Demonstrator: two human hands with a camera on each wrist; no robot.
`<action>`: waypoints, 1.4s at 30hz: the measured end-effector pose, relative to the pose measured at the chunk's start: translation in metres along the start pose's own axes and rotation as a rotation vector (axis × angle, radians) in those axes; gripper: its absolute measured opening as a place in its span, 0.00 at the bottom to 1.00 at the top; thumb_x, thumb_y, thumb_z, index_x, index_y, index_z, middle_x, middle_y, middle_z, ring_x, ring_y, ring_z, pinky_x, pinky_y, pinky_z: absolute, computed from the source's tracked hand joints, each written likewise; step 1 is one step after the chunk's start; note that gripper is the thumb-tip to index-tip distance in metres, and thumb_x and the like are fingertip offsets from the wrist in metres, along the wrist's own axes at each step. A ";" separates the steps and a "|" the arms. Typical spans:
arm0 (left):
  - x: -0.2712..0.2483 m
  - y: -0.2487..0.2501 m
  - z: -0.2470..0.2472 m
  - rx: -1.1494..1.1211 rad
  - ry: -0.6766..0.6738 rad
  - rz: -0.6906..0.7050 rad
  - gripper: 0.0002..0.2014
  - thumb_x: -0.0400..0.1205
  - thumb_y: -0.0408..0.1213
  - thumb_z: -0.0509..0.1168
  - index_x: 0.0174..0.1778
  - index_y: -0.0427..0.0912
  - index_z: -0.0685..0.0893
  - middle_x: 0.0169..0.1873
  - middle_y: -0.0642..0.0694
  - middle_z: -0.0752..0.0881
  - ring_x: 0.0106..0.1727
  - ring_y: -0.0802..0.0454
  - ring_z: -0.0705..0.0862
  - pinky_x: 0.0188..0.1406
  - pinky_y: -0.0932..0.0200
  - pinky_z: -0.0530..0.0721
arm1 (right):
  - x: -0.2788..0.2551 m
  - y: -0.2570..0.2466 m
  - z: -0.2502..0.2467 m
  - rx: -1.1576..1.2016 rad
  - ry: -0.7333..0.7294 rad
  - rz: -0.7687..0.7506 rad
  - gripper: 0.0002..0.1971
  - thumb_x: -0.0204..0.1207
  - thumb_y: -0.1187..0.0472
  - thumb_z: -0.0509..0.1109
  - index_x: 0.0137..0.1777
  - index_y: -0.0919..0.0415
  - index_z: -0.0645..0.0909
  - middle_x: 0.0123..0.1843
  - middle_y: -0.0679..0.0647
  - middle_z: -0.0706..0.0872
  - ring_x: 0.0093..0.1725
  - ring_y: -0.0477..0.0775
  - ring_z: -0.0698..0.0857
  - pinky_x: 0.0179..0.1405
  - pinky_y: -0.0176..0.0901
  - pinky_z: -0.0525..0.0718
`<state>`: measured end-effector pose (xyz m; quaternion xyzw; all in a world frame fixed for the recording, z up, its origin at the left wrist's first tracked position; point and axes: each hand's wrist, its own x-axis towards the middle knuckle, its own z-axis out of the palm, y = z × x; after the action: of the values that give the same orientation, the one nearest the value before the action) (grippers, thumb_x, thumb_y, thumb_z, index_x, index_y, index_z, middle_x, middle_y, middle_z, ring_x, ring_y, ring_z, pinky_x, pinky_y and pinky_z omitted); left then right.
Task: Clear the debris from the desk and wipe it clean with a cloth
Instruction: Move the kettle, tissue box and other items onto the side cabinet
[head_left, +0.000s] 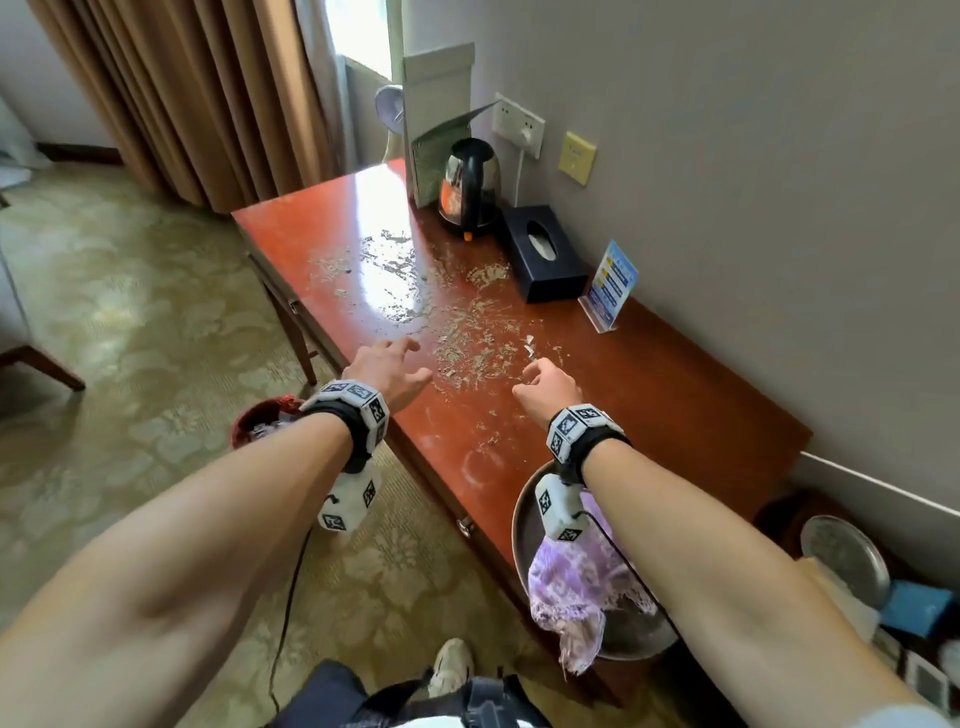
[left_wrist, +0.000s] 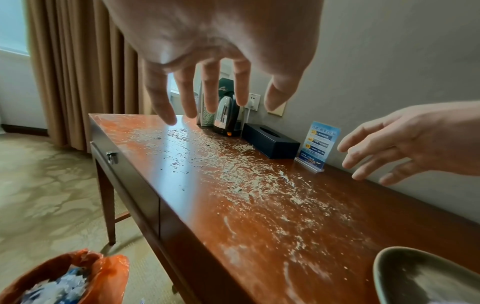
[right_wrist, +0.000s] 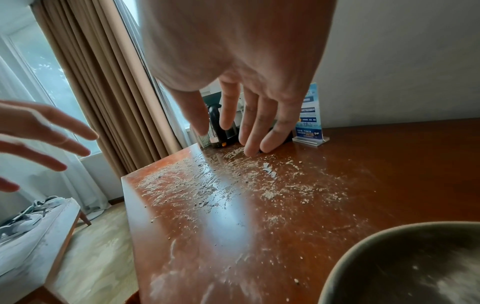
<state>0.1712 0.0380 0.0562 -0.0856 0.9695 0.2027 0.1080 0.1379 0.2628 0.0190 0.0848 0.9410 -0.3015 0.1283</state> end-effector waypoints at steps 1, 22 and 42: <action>0.008 -0.003 -0.003 0.011 0.004 0.012 0.24 0.83 0.54 0.61 0.74 0.53 0.71 0.74 0.43 0.73 0.71 0.43 0.74 0.68 0.39 0.78 | 0.006 -0.004 0.002 0.004 -0.003 0.012 0.14 0.73 0.56 0.67 0.59 0.49 0.77 0.60 0.52 0.83 0.60 0.59 0.80 0.55 0.45 0.76; 0.229 -0.057 -0.082 0.083 -0.136 0.364 0.26 0.84 0.53 0.62 0.76 0.47 0.71 0.73 0.42 0.75 0.62 0.45 0.81 0.66 0.50 0.77 | 0.113 -0.124 0.041 0.097 0.186 0.287 0.14 0.77 0.60 0.66 0.62 0.54 0.77 0.63 0.55 0.83 0.56 0.58 0.81 0.48 0.43 0.75; 0.357 0.043 -0.052 0.136 -0.210 0.509 0.27 0.83 0.56 0.62 0.78 0.52 0.67 0.75 0.41 0.72 0.66 0.41 0.78 0.63 0.45 0.81 | 0.233 -0.086 -0.030 0.164 0.314 0.402 0.17 0.79 0.58 0.68 0.67 0.54 0.76 0.64 0.55 0.82 0.61 0.59 0.81 0.56 0.46 0.76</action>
<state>-0.1902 0.0123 0.0315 0.1894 0.9547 0.1654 0.1591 -0.1106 0.2300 0.0211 0.3258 0.8861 -0.3284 0.0305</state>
